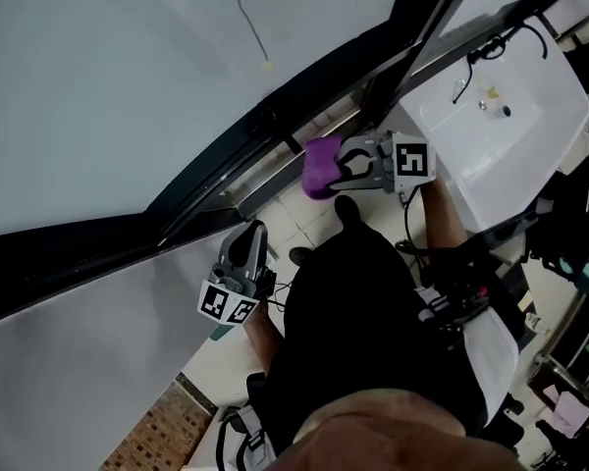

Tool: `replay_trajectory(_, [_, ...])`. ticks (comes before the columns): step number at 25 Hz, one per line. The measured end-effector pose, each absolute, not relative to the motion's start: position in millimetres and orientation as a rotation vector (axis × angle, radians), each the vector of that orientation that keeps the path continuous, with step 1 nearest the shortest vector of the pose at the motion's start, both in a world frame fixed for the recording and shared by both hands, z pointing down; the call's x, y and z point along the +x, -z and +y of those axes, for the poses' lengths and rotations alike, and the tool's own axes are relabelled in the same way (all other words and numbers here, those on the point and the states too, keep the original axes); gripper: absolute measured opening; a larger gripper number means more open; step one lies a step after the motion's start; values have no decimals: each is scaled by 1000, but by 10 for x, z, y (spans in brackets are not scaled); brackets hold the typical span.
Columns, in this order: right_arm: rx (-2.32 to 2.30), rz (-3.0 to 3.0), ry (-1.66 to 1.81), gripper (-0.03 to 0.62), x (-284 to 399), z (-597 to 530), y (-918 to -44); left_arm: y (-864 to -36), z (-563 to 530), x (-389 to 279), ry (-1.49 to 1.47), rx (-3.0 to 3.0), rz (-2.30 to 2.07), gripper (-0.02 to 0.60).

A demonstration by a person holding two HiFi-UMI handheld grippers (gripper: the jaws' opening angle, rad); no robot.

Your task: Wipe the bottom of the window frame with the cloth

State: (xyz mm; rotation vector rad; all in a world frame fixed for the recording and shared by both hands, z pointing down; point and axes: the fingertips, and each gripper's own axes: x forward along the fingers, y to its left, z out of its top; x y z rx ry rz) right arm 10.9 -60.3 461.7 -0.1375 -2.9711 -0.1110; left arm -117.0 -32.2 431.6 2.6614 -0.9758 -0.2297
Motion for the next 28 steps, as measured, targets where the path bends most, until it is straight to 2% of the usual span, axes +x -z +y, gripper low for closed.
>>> replay_trajectory(2, [-50, -3029, 132, 61, 104, -630, -4354, -4331, -336, -1145, 236, 2655, -970, 5])
replay_trajectory(5, [551, -3009, 53, 63, -46, -1474, -4098, -4307, -325, -1122, 231, 2664, -969, 5])
replay_trajectory(7, [823, -2863, 139, 63, -197, -2049, -4132, -4255, -300, -1088, 234, 2678, -969, 5])
replay_trajectory(11, [661, -2772, 138, 63, -416, -2087, -4437, -4180, -223, -1087, 217, 2683, -1008, 5])
replay_trajectory(15, [118, -2925, 100, 63, -43, -1235, -4401, -4156, -162, -1284, 206, 2661, -1080, 5])
replay_trajectory(17, [324, -2985, -13, 63, 232, -1404, -4365, -4189, -157, -1366, 209, 2635, -1108, 5])
replay_trajectory(19, [778, -2910, -107, 63, 437, -2012, -4411, -4214, -200, -1380, 211, 2623, -1117, 5])
replay_trajectory(21, [1018, -2740, -102, 63, 360, -2476, -4529, -4207, -231, -1322, 214, 2638, -1102, 5])
replay_trajectory(25, [910, -2505, 83, 63, -219, -2574, -4895, -4141, -239, -1116, 189, 2699, -1043, 5])
replay_trajectory(28, [885, -2480, 135, 63, -196, -2509, -4886, -4135, -237, -1069, 188, 2713, -1022, 5])
